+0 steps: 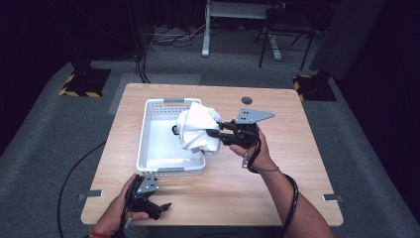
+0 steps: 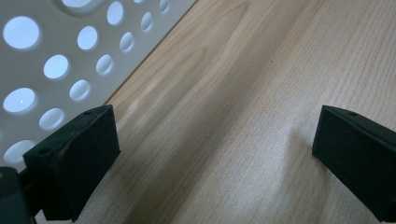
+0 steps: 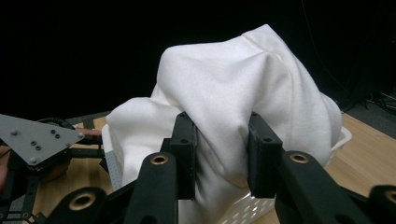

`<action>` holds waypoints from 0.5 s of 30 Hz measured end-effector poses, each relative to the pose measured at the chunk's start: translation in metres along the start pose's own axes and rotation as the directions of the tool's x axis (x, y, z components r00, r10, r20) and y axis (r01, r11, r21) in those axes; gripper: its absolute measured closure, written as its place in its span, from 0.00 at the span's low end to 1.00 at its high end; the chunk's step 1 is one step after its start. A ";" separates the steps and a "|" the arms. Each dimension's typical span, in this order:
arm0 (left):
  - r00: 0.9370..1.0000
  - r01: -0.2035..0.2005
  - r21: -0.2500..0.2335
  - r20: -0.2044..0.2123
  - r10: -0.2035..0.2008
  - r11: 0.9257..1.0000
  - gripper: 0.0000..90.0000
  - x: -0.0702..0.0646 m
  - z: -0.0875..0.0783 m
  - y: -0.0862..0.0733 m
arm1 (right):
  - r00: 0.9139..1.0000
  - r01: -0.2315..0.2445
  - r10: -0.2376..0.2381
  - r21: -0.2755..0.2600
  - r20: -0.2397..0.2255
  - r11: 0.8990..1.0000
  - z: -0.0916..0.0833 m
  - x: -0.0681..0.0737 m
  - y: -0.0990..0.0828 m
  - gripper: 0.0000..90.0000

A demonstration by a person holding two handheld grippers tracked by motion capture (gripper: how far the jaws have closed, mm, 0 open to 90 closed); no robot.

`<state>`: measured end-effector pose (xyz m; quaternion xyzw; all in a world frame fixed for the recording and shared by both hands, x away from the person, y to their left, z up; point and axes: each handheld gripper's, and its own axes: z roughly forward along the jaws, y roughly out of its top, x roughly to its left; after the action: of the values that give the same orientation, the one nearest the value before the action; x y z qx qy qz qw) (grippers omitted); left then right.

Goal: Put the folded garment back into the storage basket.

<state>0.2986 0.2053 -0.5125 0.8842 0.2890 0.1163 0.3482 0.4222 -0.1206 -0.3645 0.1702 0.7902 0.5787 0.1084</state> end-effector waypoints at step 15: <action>1.000 -0.002 0.000 0.003 0.002 1.000 0.01 0.000 0.000 0.000 | 0.999 -0.024 0.025 0.049 -0.021 0.999 0.044 0.005 0.000 0.77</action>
<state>0.2984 0.2055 -0.5126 0.8846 0.2875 0.1156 0.3486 0.4341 -0.0798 -0.3784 0.1760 0.8032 0.5622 0.0884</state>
